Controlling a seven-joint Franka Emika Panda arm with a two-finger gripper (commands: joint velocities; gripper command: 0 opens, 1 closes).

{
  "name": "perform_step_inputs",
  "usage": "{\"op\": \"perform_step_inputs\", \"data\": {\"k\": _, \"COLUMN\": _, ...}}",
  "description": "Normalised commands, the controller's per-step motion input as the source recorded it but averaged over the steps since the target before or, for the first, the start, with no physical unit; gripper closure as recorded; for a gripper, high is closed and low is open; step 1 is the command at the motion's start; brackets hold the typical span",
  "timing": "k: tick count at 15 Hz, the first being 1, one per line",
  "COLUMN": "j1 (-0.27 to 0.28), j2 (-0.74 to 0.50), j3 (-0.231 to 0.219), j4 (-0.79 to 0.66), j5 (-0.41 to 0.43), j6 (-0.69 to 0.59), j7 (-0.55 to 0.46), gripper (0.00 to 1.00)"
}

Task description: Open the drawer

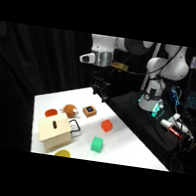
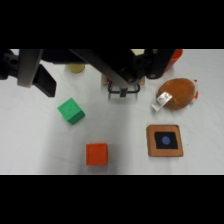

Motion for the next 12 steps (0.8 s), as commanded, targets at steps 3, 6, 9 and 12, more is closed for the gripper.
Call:
{"op": "perform_step_inputs", "data": {"k": 3, "j1": -0.012, "j2": 0.07, "j3": 0.010, "j4": 0.04, "j5": -0.019, "j6": 0.07, "j7": 0.02, "gripper": 0.00}}
{"op": "perform_step_inputs", "data": {"k": 6, "j1": -0.011, "j2": 0.26, "j3": 0.010, "j4": 0.20, "j5": 0.003, "j6": 0.21, "j7": -0.01, "gripper": 0.00}}
{"op": "perform_step_inputs", "data": {"k": 9, "j1": -0.003, "j2": 0.34, "j3": 0.024, "j4": 0.30, "j5": 0.026, "j6": 0.21, "j7": -0.03, "gripper": 0.00}}
{"op": "perform_step_inputs", "data": {"k": 12, "j1": 0.009, "j2": 0.40, "j3": 0.037, "j4": 0.34, "j5": -0.030, "j6": 0.17, "j7": 0.00, "gripper": 0.00}}
